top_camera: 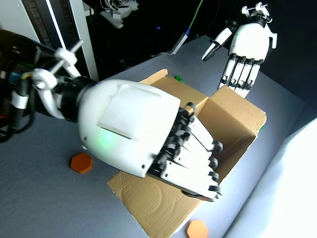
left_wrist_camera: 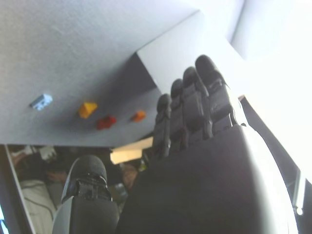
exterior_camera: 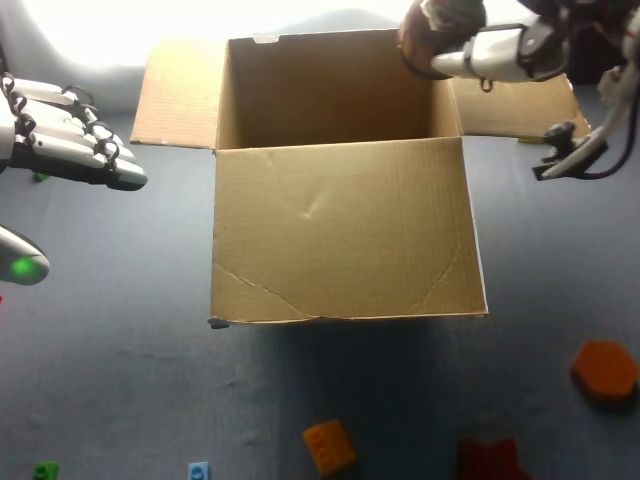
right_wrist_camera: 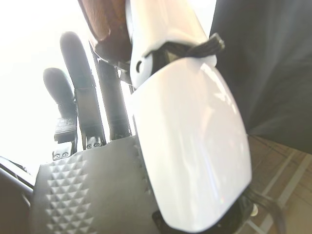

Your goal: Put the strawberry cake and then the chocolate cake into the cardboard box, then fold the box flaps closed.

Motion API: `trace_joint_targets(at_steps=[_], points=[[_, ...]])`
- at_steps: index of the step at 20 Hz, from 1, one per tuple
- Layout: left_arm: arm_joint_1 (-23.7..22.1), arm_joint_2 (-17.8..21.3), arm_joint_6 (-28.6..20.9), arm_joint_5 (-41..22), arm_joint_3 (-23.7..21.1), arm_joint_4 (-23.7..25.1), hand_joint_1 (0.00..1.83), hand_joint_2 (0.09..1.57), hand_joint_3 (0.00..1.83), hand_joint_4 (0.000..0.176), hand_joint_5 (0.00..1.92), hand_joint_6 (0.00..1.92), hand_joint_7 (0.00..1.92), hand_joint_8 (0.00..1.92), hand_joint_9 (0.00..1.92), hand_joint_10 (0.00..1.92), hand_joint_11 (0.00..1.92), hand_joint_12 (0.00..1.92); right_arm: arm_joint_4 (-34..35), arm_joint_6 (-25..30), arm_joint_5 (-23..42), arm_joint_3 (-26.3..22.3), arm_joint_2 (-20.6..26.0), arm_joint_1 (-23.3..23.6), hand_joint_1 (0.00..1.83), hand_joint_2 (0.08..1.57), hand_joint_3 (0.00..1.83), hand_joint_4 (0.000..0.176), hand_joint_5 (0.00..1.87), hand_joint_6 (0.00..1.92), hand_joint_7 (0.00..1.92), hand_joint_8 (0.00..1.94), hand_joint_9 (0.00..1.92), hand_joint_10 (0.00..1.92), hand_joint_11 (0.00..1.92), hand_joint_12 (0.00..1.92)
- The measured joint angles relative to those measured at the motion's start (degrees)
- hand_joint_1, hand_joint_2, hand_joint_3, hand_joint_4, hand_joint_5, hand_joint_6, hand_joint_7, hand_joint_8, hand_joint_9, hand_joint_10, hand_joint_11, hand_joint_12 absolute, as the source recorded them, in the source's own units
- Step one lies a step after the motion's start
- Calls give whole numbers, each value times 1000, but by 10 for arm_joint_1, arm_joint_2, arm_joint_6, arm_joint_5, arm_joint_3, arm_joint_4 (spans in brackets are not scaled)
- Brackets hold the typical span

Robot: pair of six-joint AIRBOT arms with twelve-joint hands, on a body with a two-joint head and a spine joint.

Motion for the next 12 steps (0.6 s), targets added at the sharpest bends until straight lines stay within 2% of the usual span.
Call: trace_joint_targets(at_steps=[1, 5, 7, 9, 12], points=[[0, 0, 0, -1, 1, -1, 0, 1119, 0, 18, 158, 5, 209, 6, 195, 7, 0, 676, 1, 1, 0, 8, -11, 0, 1212, 1161, 0, 0, 993, 893, 812, 1368, 516, 1378, 175, 1920], [3, 0, 0, 3, 5, -2, 0, 1135, 1, 28, 139, 2, 203, 3, 191, 4, 0, 671, 1, 8, -19, 24, -33, -1, 1202, 1162, 0, 0, 954, 966, 843, 1310, 558, 1316, 170, 1918], [4, 0, 0, 1, 5, -2, 0, 1134, 0, 32, 129, 3, 188, 4, 179, 4, 0, 619, -17, 8, -37, 27, -37, -2, 1208, 1159, 0, 0, 974, 927, 837, 1328, 560, 1320, 180, 1911], [10, 0, 0, 0, 6, -7, 0, 1131, 0, 34, 129, 2, 194, 3, 186, 5, 0, 646, -49, 8, -52, 36, -47, -5, 1208, 1161, 0, 0, 978, 918, 827, 1342, 549, 1324, 177, 1918], [10, 0, 1, 0, 6, -8, 0, 1136, 1, 34, 135, 4, 198, 2, 186, 2, 0, 664, -66, 8, -64, 54, -66, -5, 1196, 1183, 3, 0, 911, 988, 807, 1398, 503, 1367, 144, 1921]])
